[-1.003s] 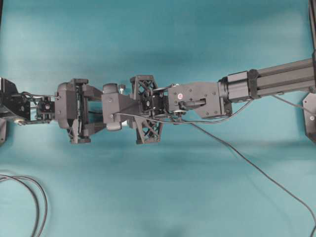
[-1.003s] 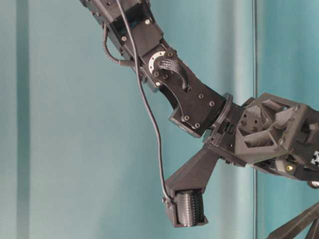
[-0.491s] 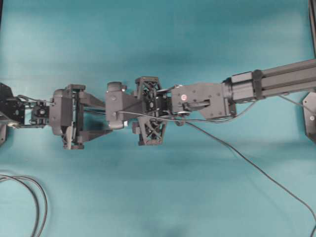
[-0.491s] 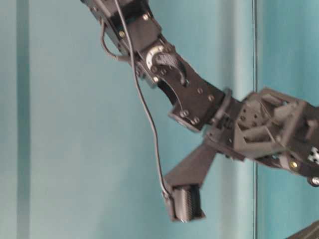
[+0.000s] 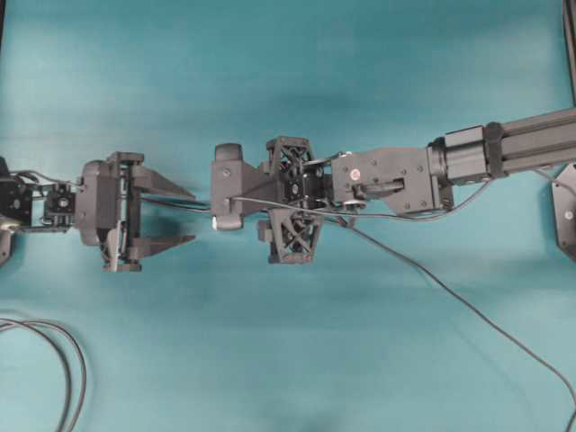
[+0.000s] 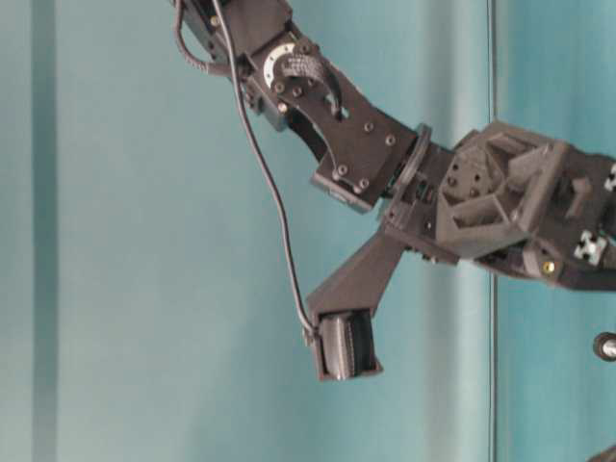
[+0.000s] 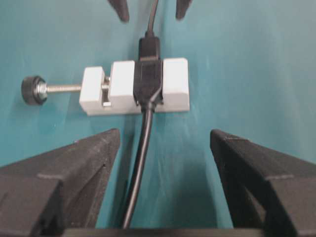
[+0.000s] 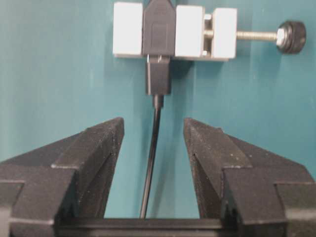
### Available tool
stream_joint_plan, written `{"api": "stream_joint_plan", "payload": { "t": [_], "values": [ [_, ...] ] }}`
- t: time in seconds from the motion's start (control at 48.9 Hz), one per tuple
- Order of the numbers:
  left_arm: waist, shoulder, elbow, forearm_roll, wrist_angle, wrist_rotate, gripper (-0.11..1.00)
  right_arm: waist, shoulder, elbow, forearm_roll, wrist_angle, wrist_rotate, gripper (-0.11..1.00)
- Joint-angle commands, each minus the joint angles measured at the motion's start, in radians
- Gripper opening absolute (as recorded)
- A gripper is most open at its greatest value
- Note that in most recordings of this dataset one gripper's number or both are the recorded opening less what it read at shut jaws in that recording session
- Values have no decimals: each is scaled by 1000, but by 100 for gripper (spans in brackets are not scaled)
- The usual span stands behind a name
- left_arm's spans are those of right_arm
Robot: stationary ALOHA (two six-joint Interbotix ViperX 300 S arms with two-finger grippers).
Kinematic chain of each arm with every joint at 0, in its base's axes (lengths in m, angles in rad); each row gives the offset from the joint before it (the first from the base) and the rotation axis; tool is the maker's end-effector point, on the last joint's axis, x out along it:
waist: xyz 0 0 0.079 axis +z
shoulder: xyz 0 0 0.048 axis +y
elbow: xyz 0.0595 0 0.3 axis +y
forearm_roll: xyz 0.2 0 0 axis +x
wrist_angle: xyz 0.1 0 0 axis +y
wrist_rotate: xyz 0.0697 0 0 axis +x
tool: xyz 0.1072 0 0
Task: Insert the USB cable into the female connector supported by the left arm.
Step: 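Open the right gripper and retract it rightward from the clamp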
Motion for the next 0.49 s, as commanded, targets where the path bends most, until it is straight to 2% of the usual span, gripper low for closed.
{"api": "stream_joint_plan", "payload": {
  "t": [0.0, 0.225, 0.471],
  "values": [
    [0, -38, 9, -9, -3, -9, 84, 3, -66, 11, -3, -11, 0, 54],
    [0, -104, 43, -17, 12, -18, 84, 3, -172, 138, -3, -104, 0, 54],
    [0, -272, 41, -17, 201, -49, 84, -5, -360, 336, -3, -296, 0, 54]
  ]
}}
